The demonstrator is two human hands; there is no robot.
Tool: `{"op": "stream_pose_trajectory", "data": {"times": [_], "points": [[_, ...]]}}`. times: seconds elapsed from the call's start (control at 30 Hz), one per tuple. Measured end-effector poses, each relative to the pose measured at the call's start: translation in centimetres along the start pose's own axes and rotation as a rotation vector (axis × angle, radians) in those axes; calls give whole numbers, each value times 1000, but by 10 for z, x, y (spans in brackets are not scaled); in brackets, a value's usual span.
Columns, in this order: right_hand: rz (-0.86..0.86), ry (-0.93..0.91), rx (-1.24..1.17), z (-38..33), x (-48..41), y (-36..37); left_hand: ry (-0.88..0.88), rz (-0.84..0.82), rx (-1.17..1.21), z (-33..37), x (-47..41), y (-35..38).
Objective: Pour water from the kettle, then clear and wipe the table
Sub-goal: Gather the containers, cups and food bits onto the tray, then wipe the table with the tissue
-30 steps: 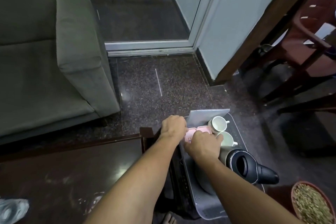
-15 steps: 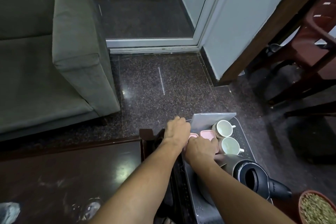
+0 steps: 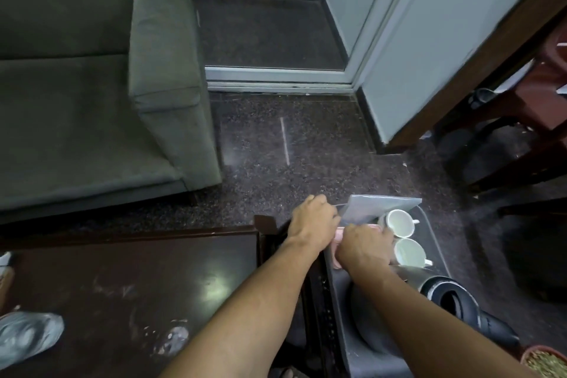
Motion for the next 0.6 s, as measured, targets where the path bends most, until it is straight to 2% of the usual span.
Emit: {"op": "stream_pose_trajectory", "data": {"times": [0.13, 0.23, 0.43, 0.6], "points": [[158, 104, -157, 16, 14, -44, -23, 203, 172, -12, 24, -50], [274, 68, -350, -15, 33, -87, -79, 364, 242, -49, 56, -91], [427, -177, -492, -151, 92, -171, -220, 528, 298, -156, 150, -182], [473, -371, -645, -273, 165, -230, -345, 576, 281, -249, 253, -254]]}}
Point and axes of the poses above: each hand's wrist, its own x-axis away from the middle knuckle, its own y-axis out of the palm, z = x × y, the point moved 10 cm from there along -x, towards the middle knuckle, and after that the axes turned 12 degrees about x, right-handed, at the moved point
